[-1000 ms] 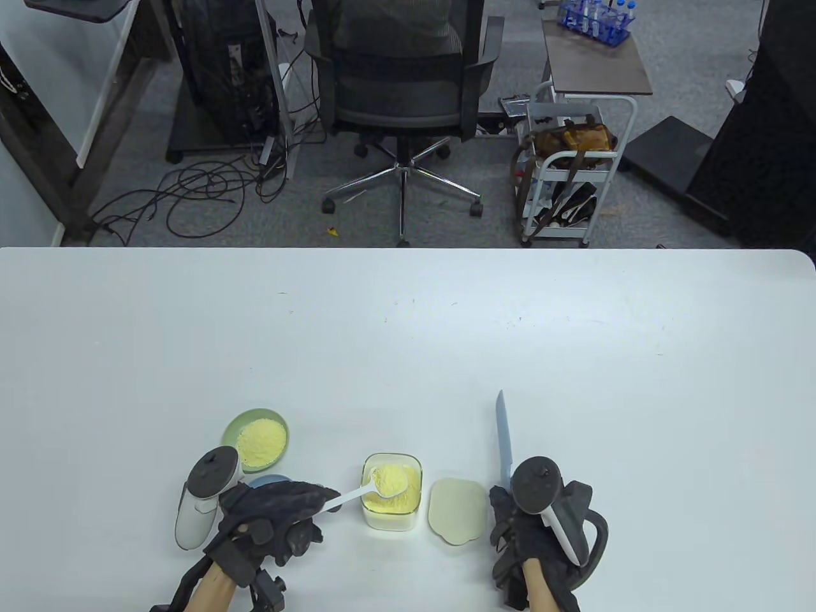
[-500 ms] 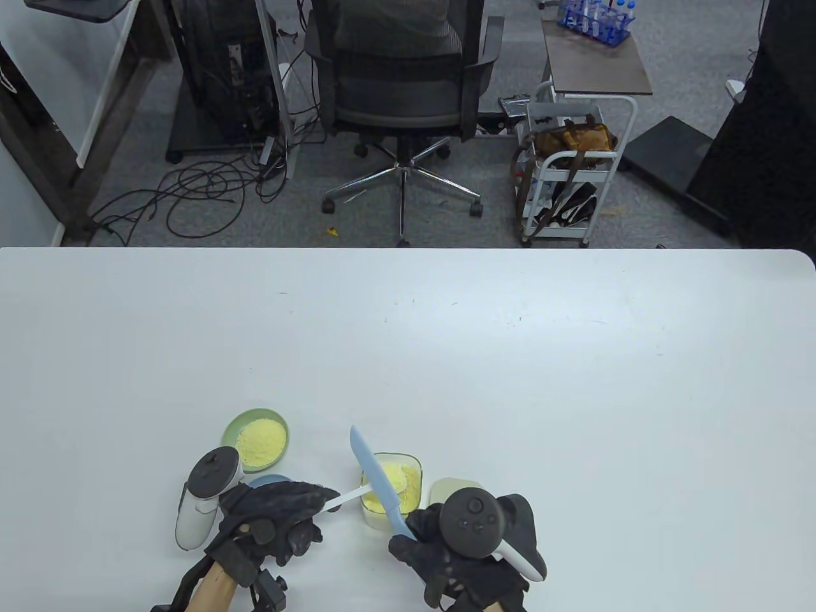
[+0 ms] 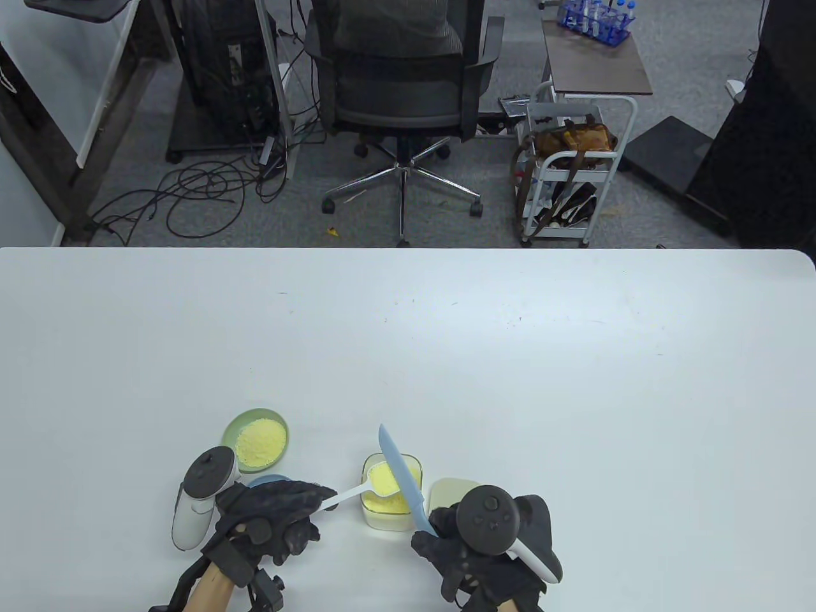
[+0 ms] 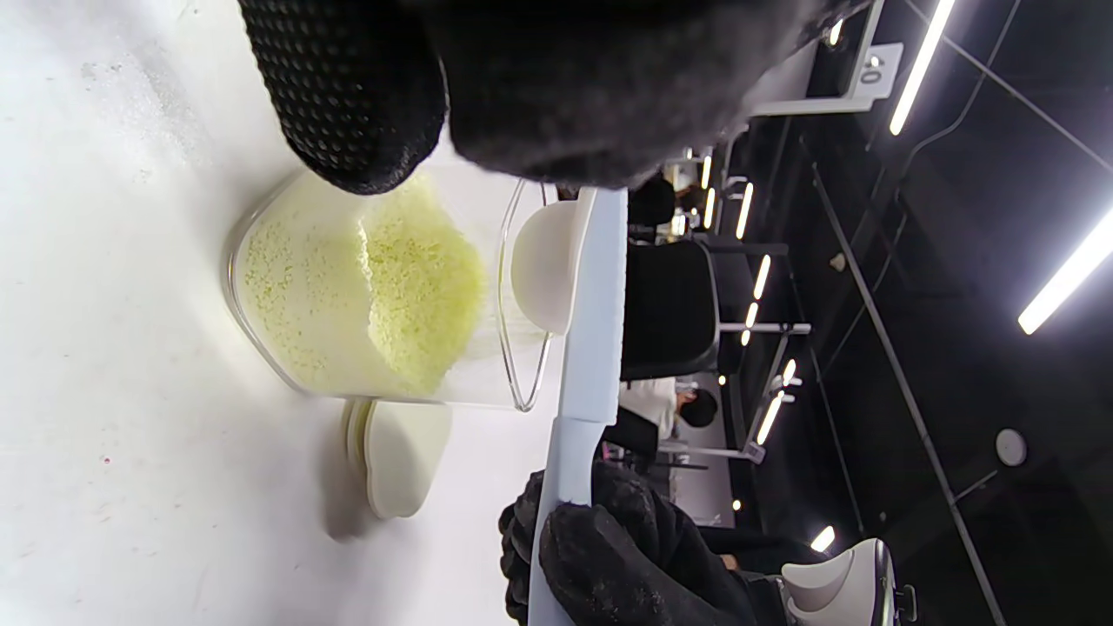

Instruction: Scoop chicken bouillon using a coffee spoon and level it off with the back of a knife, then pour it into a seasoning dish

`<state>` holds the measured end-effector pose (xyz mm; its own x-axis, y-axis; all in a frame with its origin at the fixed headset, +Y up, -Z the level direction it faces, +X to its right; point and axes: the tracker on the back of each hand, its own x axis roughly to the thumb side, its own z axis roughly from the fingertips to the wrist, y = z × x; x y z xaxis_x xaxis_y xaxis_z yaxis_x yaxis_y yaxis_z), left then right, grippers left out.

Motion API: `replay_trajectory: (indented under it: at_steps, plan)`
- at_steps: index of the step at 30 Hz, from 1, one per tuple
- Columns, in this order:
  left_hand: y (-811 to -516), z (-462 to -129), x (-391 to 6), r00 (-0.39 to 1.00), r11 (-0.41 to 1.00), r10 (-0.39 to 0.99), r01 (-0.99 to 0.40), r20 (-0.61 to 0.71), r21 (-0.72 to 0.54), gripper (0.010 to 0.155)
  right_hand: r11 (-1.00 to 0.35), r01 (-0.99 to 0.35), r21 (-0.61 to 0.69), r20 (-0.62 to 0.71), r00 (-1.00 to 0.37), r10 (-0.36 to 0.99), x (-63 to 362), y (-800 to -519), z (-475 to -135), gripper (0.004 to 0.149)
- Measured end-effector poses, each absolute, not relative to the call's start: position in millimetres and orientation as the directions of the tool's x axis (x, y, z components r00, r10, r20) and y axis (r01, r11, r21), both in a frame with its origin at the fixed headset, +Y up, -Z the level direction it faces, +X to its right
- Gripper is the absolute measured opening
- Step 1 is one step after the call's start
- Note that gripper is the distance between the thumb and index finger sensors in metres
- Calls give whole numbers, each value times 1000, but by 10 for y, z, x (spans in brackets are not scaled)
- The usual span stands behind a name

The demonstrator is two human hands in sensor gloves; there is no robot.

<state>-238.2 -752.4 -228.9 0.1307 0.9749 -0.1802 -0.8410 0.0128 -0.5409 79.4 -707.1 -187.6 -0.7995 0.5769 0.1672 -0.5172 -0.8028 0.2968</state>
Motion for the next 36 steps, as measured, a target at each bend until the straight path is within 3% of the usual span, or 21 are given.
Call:
replay_trajectory:
  at_steps: [4, 10, 18, 23, 32, 36]
  plan:
    - [-7532, -2289, -2384, 130, 11, 974, -842, -183, -539, 47, -807, -531, 260, 152, -802, 577, 920, -7070, -1872, 43]
    - [-7535, -2293, -2389, 121, -1, 974, -844, -193, -536, 47, -784, -605, 141, -33, -794, 607, 1267, -7141, -2060, 44]
    - [-7559, -2307, -2389, 115, -13, 972, -847, -206, -532, 47, -886, -452, 104, -280, -868, 410, 1636, -7571, -2364, 43]
    - [-7560, -2310, -2388, 115, -13, 971, -849, -208, -529, 47, -909, -387, 153, -315, -891, 326, 1675, -7801, -2373, 42]
    - [-7554, -2314, -2393, 110, -17, 972, -850, -209, -526, 47, -932, -353, 78, -347, -886, 307, 1816, -7770, -2359, 39]
    - [-7559, -2314, -2390, 110, -18, 972, -849, -209, -529, 47, -937, -349, 32, -365, -876, 314, 1876, -7750, -2308, 50]
